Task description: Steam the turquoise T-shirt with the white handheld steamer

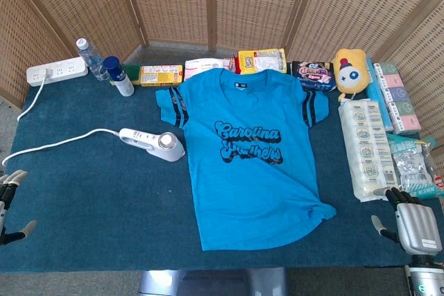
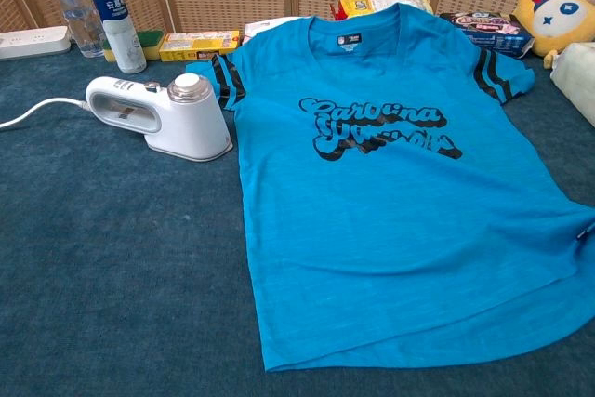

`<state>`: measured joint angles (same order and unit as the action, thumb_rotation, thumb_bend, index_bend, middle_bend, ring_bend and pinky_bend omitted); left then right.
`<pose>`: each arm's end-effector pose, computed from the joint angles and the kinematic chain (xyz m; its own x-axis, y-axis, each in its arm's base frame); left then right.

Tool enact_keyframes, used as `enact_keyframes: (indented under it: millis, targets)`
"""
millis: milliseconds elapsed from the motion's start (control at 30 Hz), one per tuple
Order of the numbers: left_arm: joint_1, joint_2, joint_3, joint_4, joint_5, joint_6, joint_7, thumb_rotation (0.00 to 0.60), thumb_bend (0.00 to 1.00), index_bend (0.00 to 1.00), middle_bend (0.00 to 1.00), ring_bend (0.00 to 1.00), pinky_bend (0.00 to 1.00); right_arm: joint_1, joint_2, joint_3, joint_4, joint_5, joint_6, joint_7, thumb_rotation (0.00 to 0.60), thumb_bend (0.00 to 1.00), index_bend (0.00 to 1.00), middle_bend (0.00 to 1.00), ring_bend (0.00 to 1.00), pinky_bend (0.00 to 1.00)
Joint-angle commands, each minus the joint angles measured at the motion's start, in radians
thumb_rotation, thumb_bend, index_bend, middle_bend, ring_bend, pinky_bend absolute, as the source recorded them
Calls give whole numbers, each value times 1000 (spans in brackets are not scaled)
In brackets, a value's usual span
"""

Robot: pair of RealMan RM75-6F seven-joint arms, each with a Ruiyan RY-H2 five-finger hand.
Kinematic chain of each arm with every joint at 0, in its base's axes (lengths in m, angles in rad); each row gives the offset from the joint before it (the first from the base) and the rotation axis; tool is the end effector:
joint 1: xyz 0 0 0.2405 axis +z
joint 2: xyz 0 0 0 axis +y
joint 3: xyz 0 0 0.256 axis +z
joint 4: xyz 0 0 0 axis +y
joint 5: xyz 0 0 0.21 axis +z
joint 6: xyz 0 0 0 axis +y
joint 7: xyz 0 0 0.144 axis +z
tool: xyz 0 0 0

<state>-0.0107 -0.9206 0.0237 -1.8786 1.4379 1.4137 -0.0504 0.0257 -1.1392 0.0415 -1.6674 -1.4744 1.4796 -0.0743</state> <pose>-0.3001 0.1388 0.1802 0.2642 0.1671 0.9499 0.9476 0.1382 -0.2879 -0.3123 -0.1600 0.1470 0.3907 -0.0462 0.9194 -0.9173 0.0647 0.3930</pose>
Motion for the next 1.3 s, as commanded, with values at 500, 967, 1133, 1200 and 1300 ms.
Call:
enact_keyframes:
  millis: [500,967,1133,1200,1300]
  targets:
    - [-8,11,-6,4,5,2,-16,600,240,41,92,21,169,2,0,-11,-5,-24,-1,9,600,339,323,328,334,381]
    - [-48,30,-23,-16,3,-37,-9,600,241,41,92,22,169,53,-44,-36,2,-102,-62,32,600,306,322,319,334,411]
    - [-65,37,-26,-21,-2,-61,-5,600,240,41,93,21,169,82,-69,-49,0,-124,-108,14,600,286,322,317,332,406]
    - [-74,43,-31,-25,-5,-69,-3,600,240,40,93,21,169,97,-81,-57,0,-137,-132,5,600,286,322,317,332,400]
    - [-83,50,-34,-30,-7,-79,-2,600,240,41,92,21,169,111,-90,-64,3,-146,-154,-2,600,285,322,317,331,397]
